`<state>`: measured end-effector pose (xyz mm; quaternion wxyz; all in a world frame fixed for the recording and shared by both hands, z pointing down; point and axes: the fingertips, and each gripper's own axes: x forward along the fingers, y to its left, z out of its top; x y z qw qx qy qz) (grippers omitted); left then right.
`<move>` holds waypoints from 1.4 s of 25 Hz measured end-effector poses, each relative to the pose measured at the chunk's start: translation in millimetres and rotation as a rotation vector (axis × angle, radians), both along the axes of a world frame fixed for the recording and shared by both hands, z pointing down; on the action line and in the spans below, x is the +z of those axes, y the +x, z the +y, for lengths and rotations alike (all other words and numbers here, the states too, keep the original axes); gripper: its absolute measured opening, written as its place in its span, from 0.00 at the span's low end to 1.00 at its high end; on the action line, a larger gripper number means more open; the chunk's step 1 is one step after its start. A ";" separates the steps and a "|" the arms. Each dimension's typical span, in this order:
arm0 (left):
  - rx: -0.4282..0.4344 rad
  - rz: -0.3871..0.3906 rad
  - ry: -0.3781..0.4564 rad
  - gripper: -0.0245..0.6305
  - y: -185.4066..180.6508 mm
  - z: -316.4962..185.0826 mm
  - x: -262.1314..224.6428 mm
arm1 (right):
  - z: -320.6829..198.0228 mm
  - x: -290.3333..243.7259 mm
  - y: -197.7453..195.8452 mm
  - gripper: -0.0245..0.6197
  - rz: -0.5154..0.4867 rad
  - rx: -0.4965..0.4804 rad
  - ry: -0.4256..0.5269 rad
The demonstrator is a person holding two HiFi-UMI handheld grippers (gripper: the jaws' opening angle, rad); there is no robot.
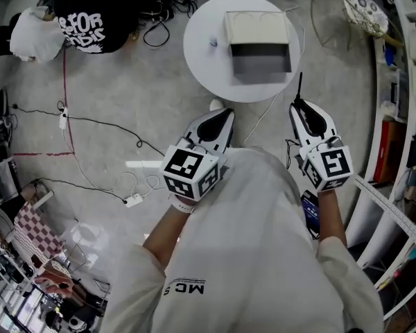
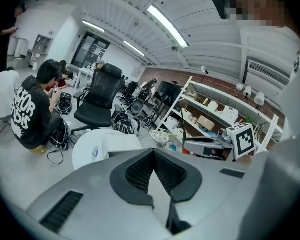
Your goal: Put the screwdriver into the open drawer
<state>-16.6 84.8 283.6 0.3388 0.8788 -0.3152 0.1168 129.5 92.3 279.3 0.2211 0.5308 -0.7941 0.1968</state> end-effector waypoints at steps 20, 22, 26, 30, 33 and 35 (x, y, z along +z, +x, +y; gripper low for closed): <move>0.073 -0.019 -0.012 0.05 1.0 -96.0 24.1 | -110.2 22.6 -7.5 0.24 0.019 0.003 -0.016; 0.086 -0.026 -0.017 0.05 4.6 -96.8 28.5 | -113.5 29.5 -8.3 0.24 0.039 -0.021 -0.022; 0.116 -0.049 -0.038 0.05 15.3 -95.6 43.6 | -119.9 41.6 -4.9 0.24 0.084 -0.072 -0.016; 0.133 -0.078 -0.042 0.05 19.4 -93.9 60.9 | -123.2 59.8 -2.0 0.24 0.121 -0.117 -0.026; 0.130 -0.092 -0.059 0.05 15.8 -90.4 70.7 | -120.0 75.8 -5.1 0.24 0.152 -0.160 -0.061; 0.120 -0.096 -0.074 0.05 12.9 -91.8 77.7 | -122.4 86.5 -8.0 0.24 0.163 -0.188 -0.075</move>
